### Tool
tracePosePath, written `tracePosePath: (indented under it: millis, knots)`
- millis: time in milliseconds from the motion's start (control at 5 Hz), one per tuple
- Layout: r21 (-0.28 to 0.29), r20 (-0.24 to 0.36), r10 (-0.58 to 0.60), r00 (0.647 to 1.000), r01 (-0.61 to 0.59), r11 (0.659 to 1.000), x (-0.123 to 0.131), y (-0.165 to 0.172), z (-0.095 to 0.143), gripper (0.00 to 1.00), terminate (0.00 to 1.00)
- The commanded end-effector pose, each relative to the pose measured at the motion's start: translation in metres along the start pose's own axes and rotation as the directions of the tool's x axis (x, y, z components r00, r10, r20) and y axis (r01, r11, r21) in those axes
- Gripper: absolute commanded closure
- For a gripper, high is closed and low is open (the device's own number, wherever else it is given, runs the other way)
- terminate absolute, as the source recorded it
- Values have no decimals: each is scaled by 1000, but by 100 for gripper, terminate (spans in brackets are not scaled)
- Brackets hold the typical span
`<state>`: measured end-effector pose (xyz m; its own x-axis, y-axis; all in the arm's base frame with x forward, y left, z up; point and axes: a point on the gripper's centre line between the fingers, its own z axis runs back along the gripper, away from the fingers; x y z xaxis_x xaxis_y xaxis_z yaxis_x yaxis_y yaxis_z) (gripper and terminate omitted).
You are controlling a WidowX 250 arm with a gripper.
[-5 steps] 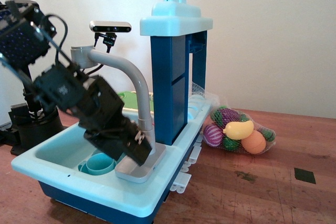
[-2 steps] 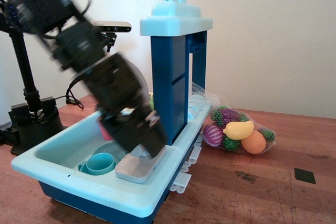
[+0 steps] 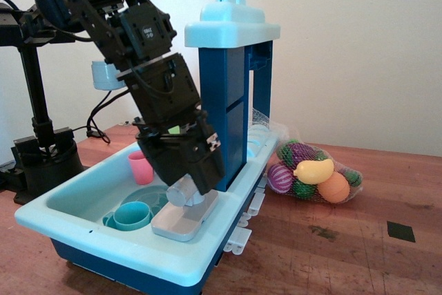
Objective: Turn lever vertical to front
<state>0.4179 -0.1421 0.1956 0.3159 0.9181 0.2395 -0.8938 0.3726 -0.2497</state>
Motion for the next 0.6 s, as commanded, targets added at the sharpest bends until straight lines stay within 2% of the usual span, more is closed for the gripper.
tracePosePath:
  millis: [0, 200, 400]
  knots:
    - [-52, 9, 7, 1000, -6, 999, -1, 3, 33, 0, 0]
    - [-26, 6, 12, 1000, -12, 1000, -2, 11, 31, 0, 0]
    - [12, 47, 79, 996, -80, 997, -9, 41, 23, 0, 0]
